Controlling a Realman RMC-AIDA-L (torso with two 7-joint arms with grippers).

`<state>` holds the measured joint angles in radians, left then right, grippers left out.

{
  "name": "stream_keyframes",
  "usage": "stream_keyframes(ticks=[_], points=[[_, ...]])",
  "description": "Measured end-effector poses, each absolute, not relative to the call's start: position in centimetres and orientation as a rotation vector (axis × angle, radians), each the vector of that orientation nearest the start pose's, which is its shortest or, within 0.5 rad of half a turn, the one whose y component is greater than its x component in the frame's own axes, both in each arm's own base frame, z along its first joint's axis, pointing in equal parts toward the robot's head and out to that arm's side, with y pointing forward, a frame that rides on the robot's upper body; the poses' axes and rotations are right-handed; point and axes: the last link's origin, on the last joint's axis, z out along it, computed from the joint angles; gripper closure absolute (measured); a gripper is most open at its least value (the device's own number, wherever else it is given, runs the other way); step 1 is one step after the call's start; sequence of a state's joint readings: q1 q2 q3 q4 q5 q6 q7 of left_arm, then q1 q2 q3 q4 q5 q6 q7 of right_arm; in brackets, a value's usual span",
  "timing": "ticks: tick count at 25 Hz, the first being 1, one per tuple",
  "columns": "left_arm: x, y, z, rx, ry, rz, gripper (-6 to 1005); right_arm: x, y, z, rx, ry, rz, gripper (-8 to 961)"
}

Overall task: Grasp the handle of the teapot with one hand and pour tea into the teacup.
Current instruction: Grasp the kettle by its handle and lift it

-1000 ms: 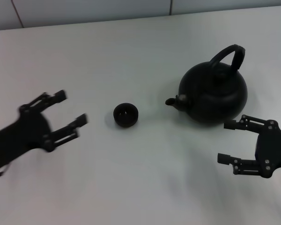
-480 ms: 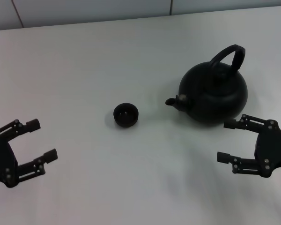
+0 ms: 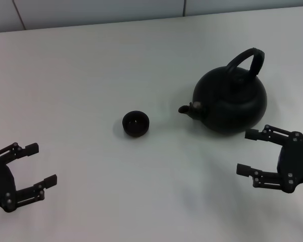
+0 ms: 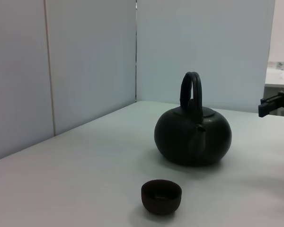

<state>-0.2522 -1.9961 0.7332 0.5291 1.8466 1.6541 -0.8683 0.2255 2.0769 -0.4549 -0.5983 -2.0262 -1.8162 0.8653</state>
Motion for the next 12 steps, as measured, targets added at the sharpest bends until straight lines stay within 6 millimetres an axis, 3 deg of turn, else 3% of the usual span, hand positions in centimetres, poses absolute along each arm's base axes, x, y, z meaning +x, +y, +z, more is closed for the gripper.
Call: stream_keyframes(ticks=[5, 6, 8, 9, 12], points=[[-33.9, 23.9, 1.3, -2.626, -0.335, -0.693, 185, 34.1, 20.1, 2.0, -2.400, 0.366, 0.896, 143], [-33.9, 23.8, 1.3, -2.625, -0.338, -0.693, 185, 34.7, 19.2, 1.9, -2.271, 0.375, 0.926, 143], [-33.9, 23.9, 1.2, -2.622, -0.343, -0.696, 185, 35.0, 18.7, 1.9, -2.179, 0.380, 0.933, 143], [-33.9, 23.9, 1.2, -2.622, -0.343, -0.696, 184, 35.6, 18.1, 1.8, -2.029, 0.390, 0.927, 143], [-33.7, 23.9, 0.9, -2.614, -0.349, -0.702, 184, 36.2, 17.9, 1.8, -1.882, 0.410, 0.903, 143]])
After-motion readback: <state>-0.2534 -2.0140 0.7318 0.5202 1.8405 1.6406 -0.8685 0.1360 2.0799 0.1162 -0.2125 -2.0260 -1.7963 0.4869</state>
